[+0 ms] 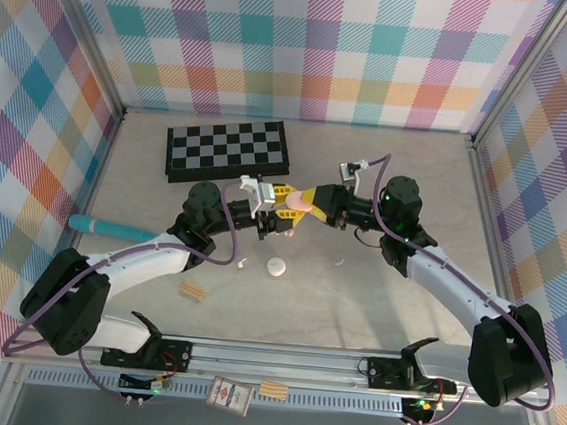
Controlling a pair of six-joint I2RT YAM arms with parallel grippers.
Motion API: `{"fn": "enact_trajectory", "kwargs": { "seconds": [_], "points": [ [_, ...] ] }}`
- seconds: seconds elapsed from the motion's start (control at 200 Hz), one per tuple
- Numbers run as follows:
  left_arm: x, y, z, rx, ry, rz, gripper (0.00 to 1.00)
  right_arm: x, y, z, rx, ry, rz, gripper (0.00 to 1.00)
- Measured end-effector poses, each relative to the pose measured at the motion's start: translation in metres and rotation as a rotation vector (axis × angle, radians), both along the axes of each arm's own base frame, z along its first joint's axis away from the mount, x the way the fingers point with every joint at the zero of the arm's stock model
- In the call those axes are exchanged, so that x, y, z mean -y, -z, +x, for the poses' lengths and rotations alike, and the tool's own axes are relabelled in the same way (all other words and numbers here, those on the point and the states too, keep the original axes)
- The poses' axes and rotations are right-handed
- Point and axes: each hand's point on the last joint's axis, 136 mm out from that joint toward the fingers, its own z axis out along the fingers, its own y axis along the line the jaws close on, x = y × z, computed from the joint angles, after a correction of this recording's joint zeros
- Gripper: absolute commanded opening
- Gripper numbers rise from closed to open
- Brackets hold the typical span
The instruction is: Insert wireless bluetooth earbuds into charging case
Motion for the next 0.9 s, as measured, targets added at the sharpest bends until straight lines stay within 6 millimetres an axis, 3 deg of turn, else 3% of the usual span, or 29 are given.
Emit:
{"fn": "enact_trajectory", "kwargs": {
  "seconds": [0.16, 0.21, 0.38, 0.6, 0.775, 0.9],
  "points": [
    [-0.001, -0.001, 0.001, 0.001, 0.004, 0.001, 0.37, 0.000, -0.002, 0.000, -0.035, -0.002, 0.016, 0.13],
    [-0.001, -0.001, 0.001, 0.002, 0.003, 0.001, 0.49, 0.000, -0.002, 0.000, -0.041, -0.001, 0.018, 0.10],
    [-0.003, -0.002, 0.004, 0.005, -0.012, -0.002, 0.74, 0.001, 0.000, 0.002, -0.084, 0.017, 0.042, 0.08],
    [-0.003, -0.004, 0.012, 0.028, -0.044, -0.022, 0.74, 0.001, 0.000, 0.011, -0.145, 0.034, 0.127, 0.08],
    [-0.003, -0.003, 0.014, 0.034, -0.047, -0.024, 0.66, 0.000, 0.006, 0.016, -0.199, 0.038, 0.161, 0.08],
    [-0.003, -0.005, 0.014, 0.044, -0.047, -0.031, 0.69, 0.001, -0.001, 0.015, -0.188, 0.033, 0.184, 0.08]
  ]
}}
